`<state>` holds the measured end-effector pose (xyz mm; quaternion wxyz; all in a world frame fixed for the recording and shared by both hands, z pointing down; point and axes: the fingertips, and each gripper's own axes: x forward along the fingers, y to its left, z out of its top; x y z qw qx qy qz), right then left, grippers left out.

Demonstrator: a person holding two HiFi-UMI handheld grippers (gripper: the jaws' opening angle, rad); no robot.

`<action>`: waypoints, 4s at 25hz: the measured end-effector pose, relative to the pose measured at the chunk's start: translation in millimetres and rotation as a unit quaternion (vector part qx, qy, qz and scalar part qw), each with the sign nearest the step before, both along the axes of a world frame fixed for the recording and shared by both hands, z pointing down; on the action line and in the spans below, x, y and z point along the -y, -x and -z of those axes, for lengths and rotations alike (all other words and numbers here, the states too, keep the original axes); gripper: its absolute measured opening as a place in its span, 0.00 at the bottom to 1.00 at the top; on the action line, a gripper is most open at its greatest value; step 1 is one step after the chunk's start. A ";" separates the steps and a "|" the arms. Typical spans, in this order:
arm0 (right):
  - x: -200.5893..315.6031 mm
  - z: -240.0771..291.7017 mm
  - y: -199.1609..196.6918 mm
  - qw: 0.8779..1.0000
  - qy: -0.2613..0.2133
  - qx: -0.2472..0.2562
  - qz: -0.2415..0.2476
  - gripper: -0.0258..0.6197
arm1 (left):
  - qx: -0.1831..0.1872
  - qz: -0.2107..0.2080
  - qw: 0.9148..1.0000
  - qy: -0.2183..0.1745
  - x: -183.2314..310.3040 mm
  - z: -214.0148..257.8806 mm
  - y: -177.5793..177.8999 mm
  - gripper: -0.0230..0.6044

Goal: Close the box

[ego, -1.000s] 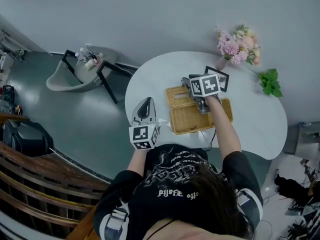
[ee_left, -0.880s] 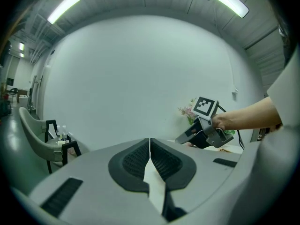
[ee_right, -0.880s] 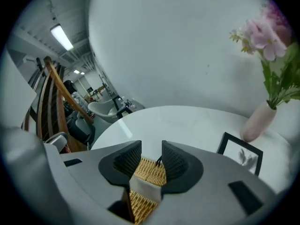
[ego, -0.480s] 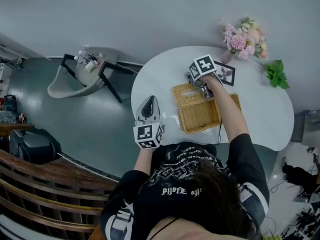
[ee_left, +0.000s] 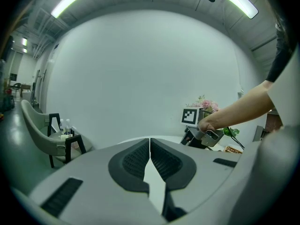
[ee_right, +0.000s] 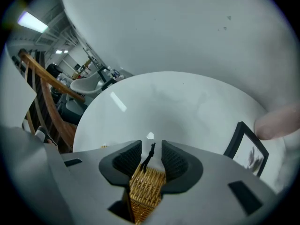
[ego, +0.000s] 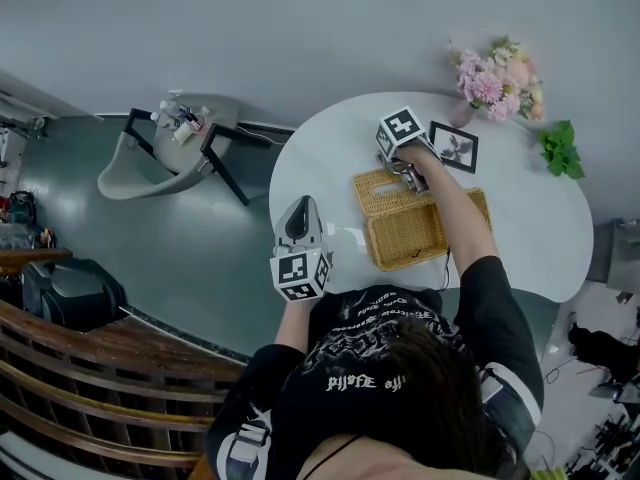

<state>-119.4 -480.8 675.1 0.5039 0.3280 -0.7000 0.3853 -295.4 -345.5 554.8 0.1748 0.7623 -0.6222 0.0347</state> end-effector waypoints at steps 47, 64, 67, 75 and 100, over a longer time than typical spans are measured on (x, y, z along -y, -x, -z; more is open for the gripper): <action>4.9 71.9 2.5 0.986 -0.145 0.076 -0.032 0.10 | 0.016 -0.038 0.999 0.000 -20.6 1.2 -32.2 0.08; -7.1 108.6 -8.1 0.977 -0.187 0.097 -0.040 0.09 | 0.020 -0.049 0.999 -0.010 -37.0 7.8 -49.8 0.08; -10.7 116.7 -9.0 0.973 -0.203 0.101 -0.031 0.09 | 0.017 -0.050 0.999 -0.008 -41.3 5.9 -53.3 0.08; -21.6 137.8 -13.4 0.961 -0.252 0.116 -0.020 0.10 | 0.017 -0.059 0.998 -0.001 -53.4 2.9 -65.5 0.08; -62.6 190.1 -30.4 0.920 -0.349 0.180 0.015 0.09 | 0.042 -0.053 0.998 0.011 -92.5 6.7 -114.9 0.08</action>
